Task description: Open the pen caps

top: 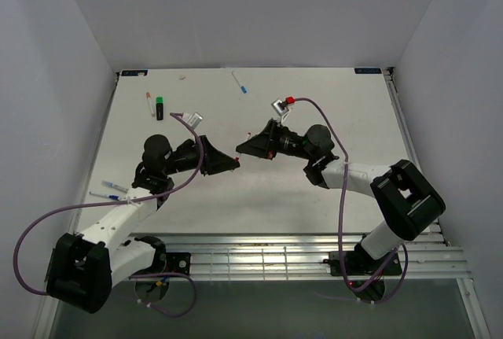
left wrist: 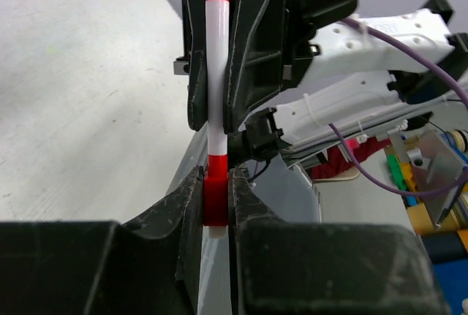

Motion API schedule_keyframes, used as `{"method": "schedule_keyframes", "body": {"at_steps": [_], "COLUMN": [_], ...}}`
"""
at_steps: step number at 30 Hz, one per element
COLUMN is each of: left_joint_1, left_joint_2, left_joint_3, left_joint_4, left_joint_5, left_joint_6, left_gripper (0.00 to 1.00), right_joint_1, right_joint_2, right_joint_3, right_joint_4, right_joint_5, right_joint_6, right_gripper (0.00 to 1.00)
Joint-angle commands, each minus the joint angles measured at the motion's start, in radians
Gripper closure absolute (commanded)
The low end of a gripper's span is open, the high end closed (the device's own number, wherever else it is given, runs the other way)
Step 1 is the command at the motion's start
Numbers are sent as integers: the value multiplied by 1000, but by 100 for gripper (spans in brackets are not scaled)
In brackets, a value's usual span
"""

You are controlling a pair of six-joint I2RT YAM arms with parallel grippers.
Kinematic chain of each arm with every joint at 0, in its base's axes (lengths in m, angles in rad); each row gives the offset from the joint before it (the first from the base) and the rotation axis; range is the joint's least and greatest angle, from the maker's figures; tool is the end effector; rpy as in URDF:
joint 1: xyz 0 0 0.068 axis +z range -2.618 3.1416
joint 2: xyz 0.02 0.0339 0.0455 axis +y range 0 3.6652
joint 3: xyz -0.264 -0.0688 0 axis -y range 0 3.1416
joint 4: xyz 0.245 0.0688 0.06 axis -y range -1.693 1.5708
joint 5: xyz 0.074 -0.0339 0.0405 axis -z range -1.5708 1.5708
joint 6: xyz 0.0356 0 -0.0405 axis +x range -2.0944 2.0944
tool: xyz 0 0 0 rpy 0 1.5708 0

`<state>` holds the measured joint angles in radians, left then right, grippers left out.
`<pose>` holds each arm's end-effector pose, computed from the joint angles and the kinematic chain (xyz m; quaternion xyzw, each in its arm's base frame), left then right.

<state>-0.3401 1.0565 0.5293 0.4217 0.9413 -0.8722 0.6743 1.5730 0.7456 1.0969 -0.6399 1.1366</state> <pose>0.2039 -0.1027 0.2619 0.1184 0.7190 -0.6167 0.2979 0.2441 0.2223 0.2650 -0.1119 0.6170 0.7118 0.3164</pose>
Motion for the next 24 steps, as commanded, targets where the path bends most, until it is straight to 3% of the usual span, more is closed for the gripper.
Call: {"method": "schedule_keyframes", "body": {"at_steps": [1, 3, 7, 9, 11, 13, 14, 15, 16, 17, 18, 20, 22, 24], "left_joint_1": [-7, -8, -19, -20, -30, -43, -69, -95, -138, -236, -267, -322, -350, -356], "left_joint_2": [-50, -59, -47, -36, -39, -108, -142, -168, -187, -190, -185, -178, -176, -173], "left_joint_3": [-41, -60, -66, -74, -97, -106, -94, -9, 53, 102, 157, 179, 179, 169], "left_joint_4": [314, 516, 692, 756, 761, 601, 459, 73, -113, -233, -361, -453, -506, -499], "left_joint_5": [224, 254, 252, 240, 179, 57, 0, -68, -160, -376, -459, -662, -742, -777], "left_joint_6": [-187, -333, -471, -531, -544, -442, -350, -226, 43, 127, 183, 273, 314, 346], "left_gripper": [100, 100, 100, 100, 100, 100, 100, 100, 100, 100, 100, 100, 100, 100], "right_joint_1": [-41, -42, -42, -42, -30, -9, 29, 53, 76, 103, 113, 149, 157, 163], "right_joint_2": [-24, -1, 30, 18, -71, -187, -220, -240, -249, -237, -223, -177, -122, -97], "right_joint_3": [-14, -5, 6, -8, -46, -25, 6, 99, 151, 209, 268, 426, 548, 589], "right_joint_4": [417, 534, 610, 583, 375, 121, -199, -344, -467, -580, -783, -966, -1170, -1247], "right_joint_5": [-75, -105, -98, -54, 23, 185, 265, 427, 494, 566, 657, 779, 847, 867], "right_joint_6": [37, 90, 137, 112, -41, -185, -336, -400, -441, -474, -488, -509, -529, -546], "right_gripper": [92, 92, 92, 92, 92, 92, 92, 92, 92, 92, 92, 92, 92, 92]}}
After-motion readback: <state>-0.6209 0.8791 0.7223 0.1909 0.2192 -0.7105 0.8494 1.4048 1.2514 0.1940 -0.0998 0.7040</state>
